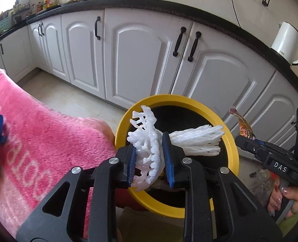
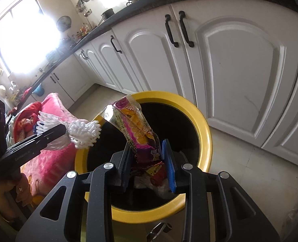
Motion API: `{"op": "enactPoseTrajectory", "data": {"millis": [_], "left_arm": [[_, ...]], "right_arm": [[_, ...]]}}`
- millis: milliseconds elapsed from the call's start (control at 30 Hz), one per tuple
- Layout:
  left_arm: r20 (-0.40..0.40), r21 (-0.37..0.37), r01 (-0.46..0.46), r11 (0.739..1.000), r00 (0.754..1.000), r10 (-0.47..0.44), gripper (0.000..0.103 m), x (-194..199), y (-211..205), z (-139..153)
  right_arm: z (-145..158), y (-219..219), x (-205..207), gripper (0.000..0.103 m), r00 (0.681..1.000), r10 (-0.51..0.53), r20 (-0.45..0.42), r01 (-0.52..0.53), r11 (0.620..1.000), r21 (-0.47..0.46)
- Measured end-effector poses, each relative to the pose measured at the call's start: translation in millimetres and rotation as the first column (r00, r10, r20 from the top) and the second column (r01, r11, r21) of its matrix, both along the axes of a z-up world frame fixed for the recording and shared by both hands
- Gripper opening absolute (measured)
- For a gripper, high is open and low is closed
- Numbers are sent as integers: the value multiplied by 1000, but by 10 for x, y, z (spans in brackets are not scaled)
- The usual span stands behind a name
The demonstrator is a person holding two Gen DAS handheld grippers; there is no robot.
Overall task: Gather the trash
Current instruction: 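Open both tools to drop the items into the yellow bin, then move both open tools back over the blue glove and green wrapper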
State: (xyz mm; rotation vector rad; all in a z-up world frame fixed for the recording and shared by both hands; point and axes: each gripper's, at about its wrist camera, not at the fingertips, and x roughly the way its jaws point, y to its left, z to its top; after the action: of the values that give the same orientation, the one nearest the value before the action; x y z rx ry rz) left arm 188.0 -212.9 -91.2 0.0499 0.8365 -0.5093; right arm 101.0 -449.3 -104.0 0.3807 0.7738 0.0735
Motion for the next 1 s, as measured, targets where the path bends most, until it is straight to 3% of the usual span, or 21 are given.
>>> {"op": "enactPoseTrajectory", "data": {"millis": [167,200,300,433,700,1000], "left_arm": [[-22,-31,4,1000,1000,-5,27,32,-5,-35],[-20,-33,3,999,1000,-4,35,32,2,-34],[-29,-40,-15,999,999,14,48,36,52,-48],[-30,-61,-44,997,999,42,69,30,156,-24],[-4,-107,-87,990,996,88,89,-52,384,138],[111,-108,-200,974,971,212,92,-199,886,400]], "right_arm": [[-48,-4,5,31,1000,-8,-13,8,1000,6],[-52,1,5,32,1000,-9,-14,9,1000,5],[-49,-7,15,50,1000,-15,-13,15,1000,2],[1,-10,0,54,1000,-28,3,28,999,-18],[148,38,-29,62,999,-36,40,39,998,-53],[409,426,-33,71,993,58,103,-45,991,-126]]}}
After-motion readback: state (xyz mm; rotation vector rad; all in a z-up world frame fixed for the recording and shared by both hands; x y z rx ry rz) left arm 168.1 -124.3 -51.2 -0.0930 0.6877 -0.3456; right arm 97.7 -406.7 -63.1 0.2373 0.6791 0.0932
